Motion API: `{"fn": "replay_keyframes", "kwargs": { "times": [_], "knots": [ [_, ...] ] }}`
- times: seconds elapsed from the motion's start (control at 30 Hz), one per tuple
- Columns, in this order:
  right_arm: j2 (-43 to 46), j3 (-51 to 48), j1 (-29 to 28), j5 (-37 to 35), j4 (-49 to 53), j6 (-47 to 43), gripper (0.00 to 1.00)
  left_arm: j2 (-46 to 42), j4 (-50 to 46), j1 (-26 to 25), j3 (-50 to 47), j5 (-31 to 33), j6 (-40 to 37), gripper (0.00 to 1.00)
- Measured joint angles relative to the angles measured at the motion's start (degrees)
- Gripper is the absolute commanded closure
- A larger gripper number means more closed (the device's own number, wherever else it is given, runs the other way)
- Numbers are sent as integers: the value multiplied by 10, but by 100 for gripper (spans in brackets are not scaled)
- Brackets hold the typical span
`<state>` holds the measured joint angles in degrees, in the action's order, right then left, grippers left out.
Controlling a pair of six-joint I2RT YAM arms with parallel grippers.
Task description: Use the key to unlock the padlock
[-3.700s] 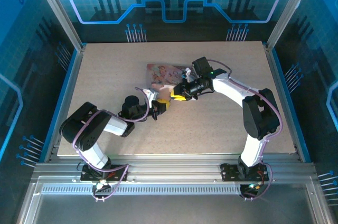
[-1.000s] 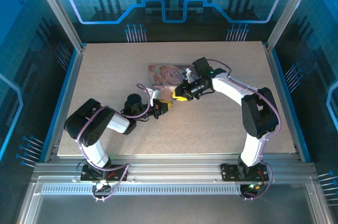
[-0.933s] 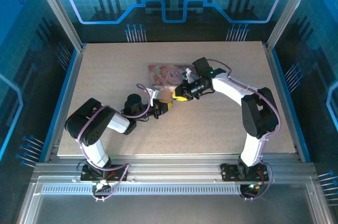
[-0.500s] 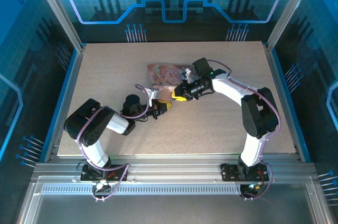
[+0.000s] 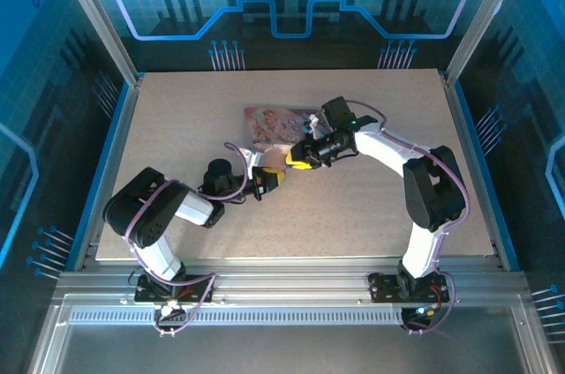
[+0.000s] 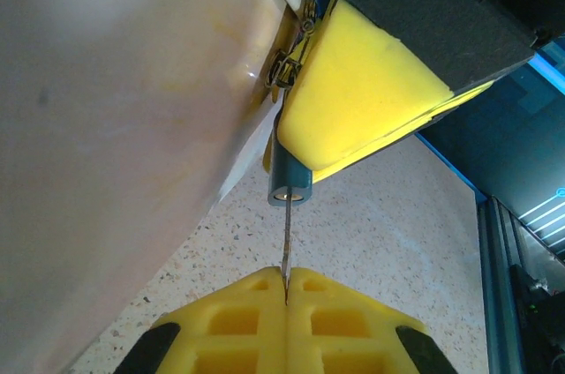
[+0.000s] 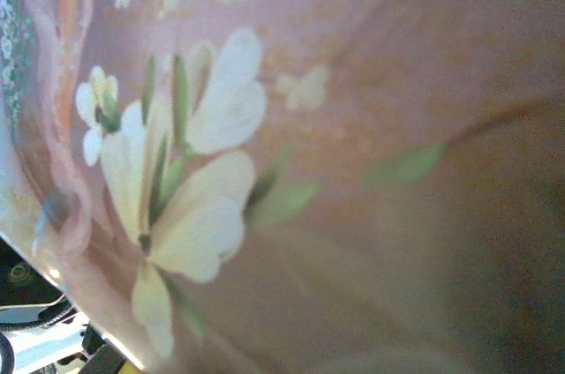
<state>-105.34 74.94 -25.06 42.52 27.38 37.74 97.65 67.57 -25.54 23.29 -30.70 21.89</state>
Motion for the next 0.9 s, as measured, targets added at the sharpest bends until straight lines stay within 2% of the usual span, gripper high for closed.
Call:
{"fn": "replay_keyframes", "kwargs": {
  "times": [0.9],
  "knots": [
    [5, -7, 0, 0, -5, 9, 99, -9, -42, -6, 12, 5, -26, 100]
  ]
}}
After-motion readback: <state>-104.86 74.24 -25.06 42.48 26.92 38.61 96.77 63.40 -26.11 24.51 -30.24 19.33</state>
